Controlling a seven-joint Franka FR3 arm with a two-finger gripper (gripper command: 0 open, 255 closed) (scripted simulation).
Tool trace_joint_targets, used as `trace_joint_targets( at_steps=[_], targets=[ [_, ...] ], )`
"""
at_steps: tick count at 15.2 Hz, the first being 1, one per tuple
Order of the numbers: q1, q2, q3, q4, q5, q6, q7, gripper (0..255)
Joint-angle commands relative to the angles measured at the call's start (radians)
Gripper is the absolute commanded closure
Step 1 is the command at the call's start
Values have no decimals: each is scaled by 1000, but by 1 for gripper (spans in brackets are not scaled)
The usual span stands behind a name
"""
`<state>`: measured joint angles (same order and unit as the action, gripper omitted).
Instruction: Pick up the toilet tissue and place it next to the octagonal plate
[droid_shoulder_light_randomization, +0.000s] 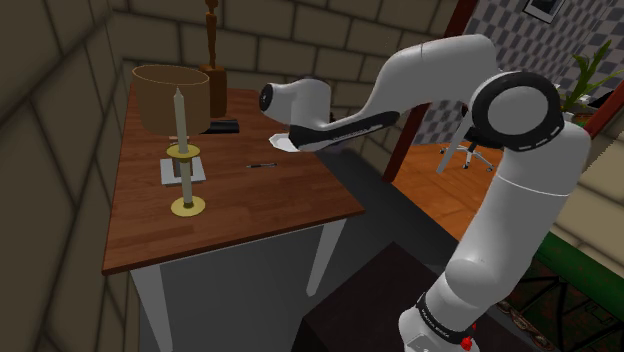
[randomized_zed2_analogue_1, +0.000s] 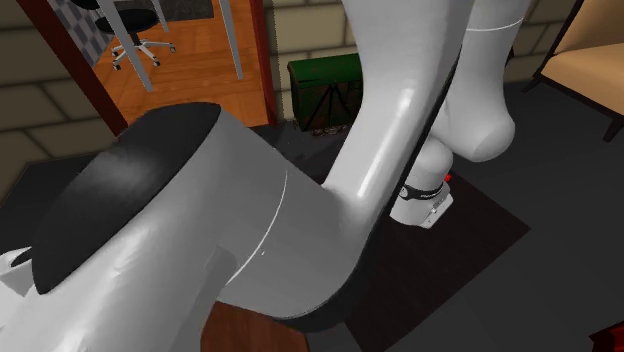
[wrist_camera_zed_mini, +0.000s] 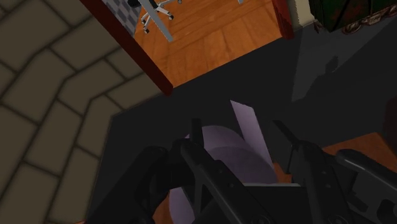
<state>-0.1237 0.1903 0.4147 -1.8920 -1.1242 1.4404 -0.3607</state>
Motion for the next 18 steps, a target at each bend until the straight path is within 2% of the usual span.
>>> trace_joint_targets(
  at_steps=[1,9,10,11,15,18],
  targets=[
    [-6,64,-15,77,-36,4,-23,255],
    [2,341,-74,465,-153,2,-158,255],
    [0,306,-66,409,-139,2,-135,255],
    [0,306,-66,409,-139,2,-135,0],
    [-193,320,3,498,184,197,-304,0],
    [-328,388,63,584,434,272,-452,0]
  ],
)
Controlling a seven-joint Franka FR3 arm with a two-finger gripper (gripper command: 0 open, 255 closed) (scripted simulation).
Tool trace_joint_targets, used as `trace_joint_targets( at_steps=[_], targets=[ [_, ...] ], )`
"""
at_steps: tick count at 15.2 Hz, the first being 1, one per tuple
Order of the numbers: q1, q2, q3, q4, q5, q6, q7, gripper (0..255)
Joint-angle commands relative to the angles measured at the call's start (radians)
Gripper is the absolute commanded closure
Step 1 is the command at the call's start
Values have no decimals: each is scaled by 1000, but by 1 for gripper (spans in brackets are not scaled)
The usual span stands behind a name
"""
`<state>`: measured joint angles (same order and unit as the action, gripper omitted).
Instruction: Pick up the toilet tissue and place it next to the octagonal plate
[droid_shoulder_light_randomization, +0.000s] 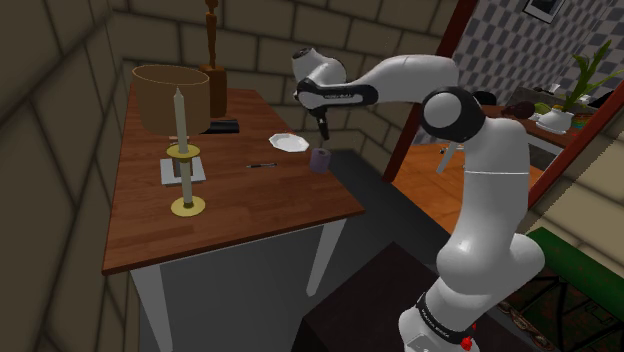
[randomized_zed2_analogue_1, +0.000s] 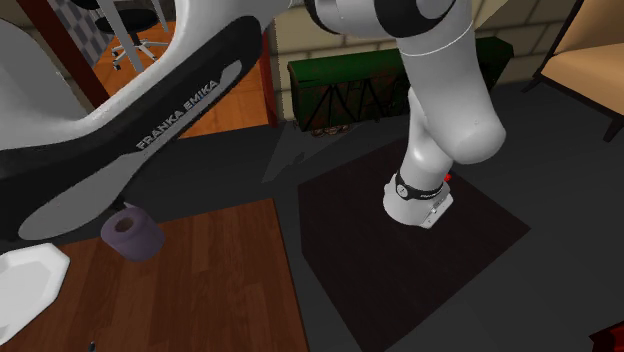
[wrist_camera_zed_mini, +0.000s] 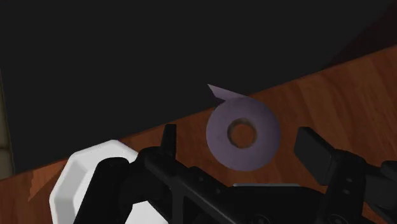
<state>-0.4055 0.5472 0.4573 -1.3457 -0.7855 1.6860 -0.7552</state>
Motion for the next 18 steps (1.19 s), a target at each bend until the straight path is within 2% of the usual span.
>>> trace_joint_targets(
  at_steps=[1,4,5,12,18],
  targets=[
    [-87,65,43,72,175,35,-105,0],
    [-189,198,120,195,394,19,-236,0],
    [-205,228,137,222,428,9,-255,0],
    [-226,232,136,127,419,100,-242,0],
    [-227,233,135,120,418,108,-241,0]
  ],
)
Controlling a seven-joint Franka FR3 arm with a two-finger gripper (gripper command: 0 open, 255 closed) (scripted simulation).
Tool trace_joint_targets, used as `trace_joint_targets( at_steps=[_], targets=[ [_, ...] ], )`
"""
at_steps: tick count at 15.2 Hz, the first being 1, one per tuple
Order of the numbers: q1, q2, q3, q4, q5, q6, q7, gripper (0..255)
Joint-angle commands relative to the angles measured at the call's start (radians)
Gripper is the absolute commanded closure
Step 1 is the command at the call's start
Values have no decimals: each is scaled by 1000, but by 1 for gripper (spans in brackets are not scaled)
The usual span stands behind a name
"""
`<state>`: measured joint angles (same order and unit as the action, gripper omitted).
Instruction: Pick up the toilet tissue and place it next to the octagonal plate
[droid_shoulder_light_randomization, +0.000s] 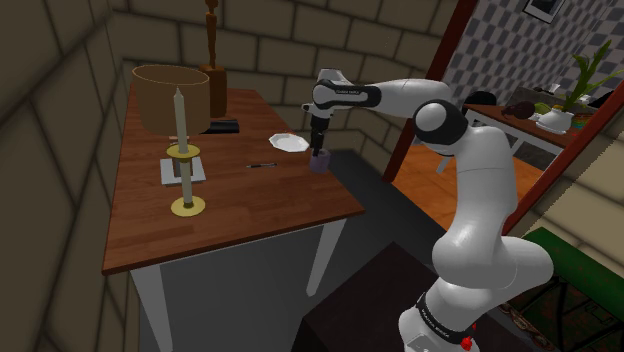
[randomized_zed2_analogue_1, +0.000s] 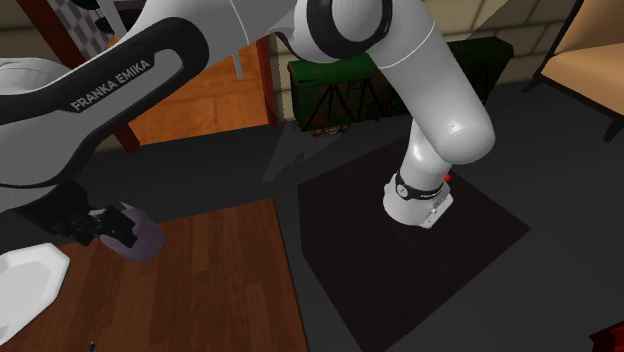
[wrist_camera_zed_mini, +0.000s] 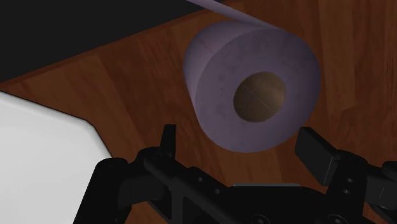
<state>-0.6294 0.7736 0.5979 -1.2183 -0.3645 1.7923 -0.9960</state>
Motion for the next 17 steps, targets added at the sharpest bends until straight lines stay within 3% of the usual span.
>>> trace_joint_targets(
  at_steps=[1,2,3,11,17],
  targets=[
    [-3,6,-5,-7,-3,1,0,0],
    [-3,7,-5,-7,-3,1,0,0],
    [-5,2,-4,-15,-2,5,1,255],
    [-6,-3,-2,-31,-1,15,8,255],
    [2,-10,2,36,6,-54,-6,255]
  ],
)
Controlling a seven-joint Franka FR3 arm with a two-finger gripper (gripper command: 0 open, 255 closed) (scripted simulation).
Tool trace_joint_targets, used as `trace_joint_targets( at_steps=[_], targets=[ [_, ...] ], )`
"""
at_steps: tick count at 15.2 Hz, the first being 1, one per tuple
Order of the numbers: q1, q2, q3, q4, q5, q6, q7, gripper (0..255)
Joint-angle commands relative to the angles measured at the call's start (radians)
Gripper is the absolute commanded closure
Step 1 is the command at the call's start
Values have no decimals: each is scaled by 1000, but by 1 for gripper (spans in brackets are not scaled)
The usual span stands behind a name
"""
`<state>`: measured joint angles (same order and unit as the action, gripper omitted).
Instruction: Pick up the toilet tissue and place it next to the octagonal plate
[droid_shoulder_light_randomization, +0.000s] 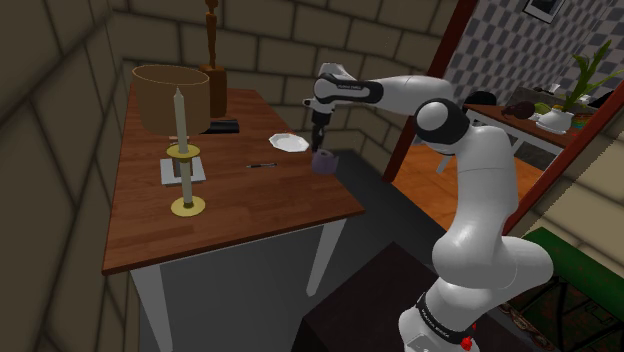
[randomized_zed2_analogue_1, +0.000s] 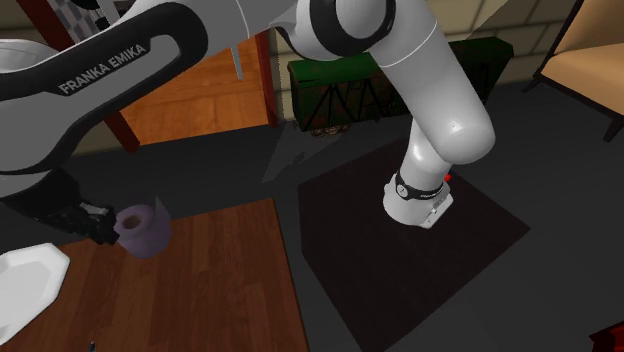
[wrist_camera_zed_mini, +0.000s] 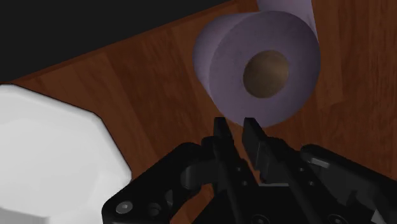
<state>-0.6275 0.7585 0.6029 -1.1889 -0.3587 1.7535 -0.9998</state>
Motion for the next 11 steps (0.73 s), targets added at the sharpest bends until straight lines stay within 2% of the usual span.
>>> trace_joint_targets(
  at_steps=[1,4,5,11],
  targets=[
    [2,3,-2,17,1,-27,-4,255],
    [3,1,-1,29,3,-38,-6,255],
    [3,1,-1,29,3,-38,-6,0],
    [-157,-182,-12,-302,47,124,78,0]
  ],
)
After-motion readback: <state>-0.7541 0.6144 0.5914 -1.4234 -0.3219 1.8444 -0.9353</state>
